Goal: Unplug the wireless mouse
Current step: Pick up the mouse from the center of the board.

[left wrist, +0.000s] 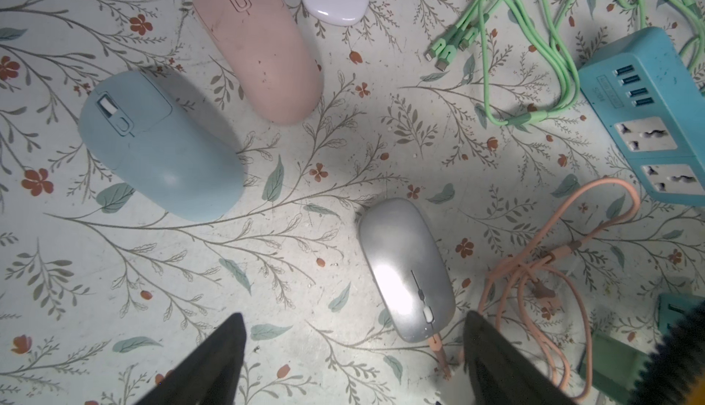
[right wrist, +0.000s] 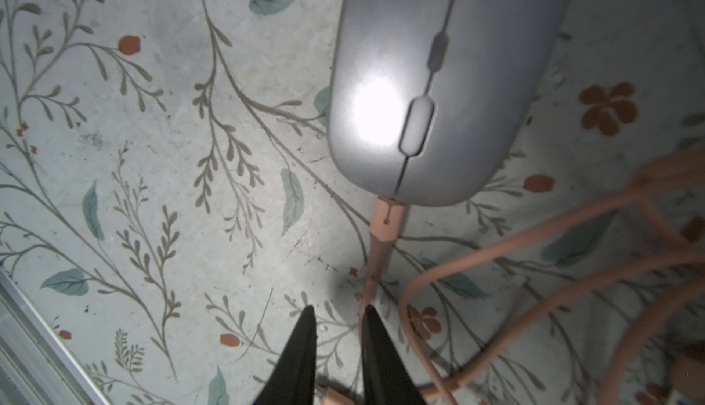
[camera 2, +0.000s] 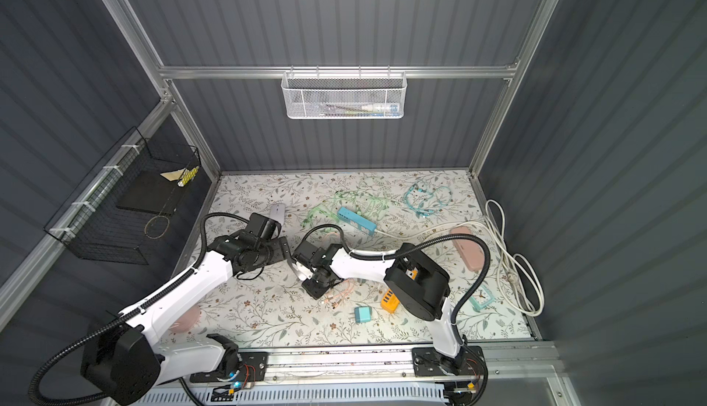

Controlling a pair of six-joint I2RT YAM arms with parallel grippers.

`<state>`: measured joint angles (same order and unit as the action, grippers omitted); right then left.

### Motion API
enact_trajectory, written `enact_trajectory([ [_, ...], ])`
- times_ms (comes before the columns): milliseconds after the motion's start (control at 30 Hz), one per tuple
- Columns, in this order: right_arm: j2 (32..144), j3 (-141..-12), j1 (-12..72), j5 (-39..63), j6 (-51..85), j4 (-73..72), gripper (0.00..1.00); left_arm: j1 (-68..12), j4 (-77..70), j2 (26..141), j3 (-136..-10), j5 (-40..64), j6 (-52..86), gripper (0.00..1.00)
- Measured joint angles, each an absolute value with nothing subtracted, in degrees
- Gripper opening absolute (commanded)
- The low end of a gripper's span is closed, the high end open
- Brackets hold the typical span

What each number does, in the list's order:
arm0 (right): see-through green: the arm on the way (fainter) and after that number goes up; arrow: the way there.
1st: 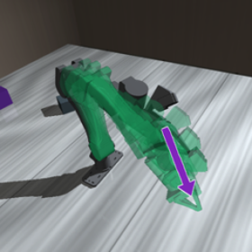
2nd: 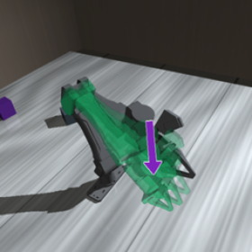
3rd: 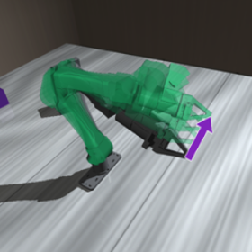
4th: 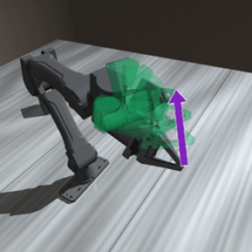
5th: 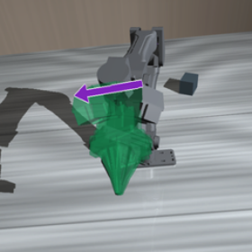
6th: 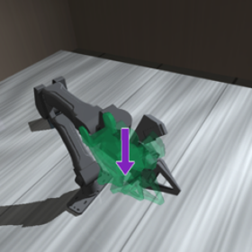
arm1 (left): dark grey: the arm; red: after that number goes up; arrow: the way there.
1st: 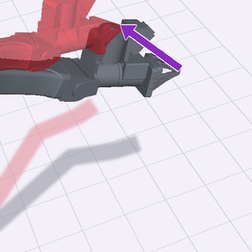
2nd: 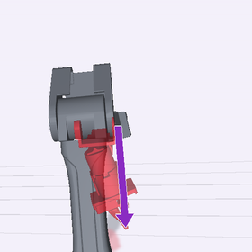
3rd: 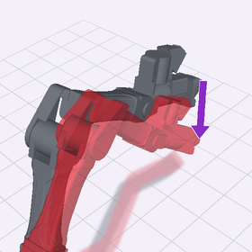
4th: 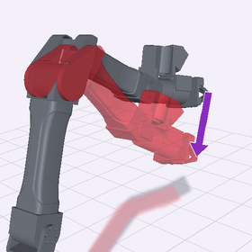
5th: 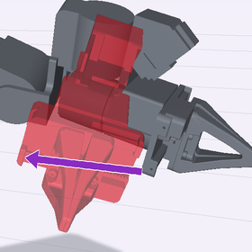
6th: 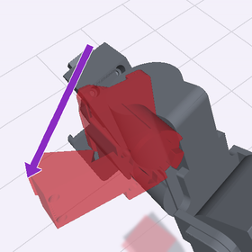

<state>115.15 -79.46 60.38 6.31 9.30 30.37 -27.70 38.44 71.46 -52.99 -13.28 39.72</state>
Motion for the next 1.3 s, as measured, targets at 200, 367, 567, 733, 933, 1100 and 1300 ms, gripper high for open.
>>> enact_trajectory([
  [200,116.7,-80.5,60.4,3.1,10.1,31.7,0.19,-27.6,38.1,70.8,-51.8,-13.2,39.7,0.9],
  [367,116.7,-80.5,60.6,0.3,10.1,32.7,0.0,-27.6,38.1,70.7,-51.2,-13.1,39.7,0.95],
  [567,113.6,-75.7,60.2,-1.1,11.9,30.3,0.0,-27.4,36.7,71.0,-50.6,-10.4,41.5,1.0],
  [733,111.4,-72.6,58.7,-0.8,12.6,30.1,0.0,-27.3,32.0,75.8,-48.7,-3.0,45.9,0.88],
  [933,111.3,-72.1,58.4,0.1,14.0,28.6,0.0,-27.3,26.3,85.7,-47.6,6.3,54.2,0.98],
  [1100,111.0,-71.5,57.4,-0.5,16.5,27.6,0.0,-26.9,29.3,92.2,-52.7,9.9,59.4,1.0],
  [1300,110.2,-70.0,56.6,-1.2,18.3,26.2,0.0,-26.9,33.2,96.3,-57.2,12.1,65.2,0.99],
])
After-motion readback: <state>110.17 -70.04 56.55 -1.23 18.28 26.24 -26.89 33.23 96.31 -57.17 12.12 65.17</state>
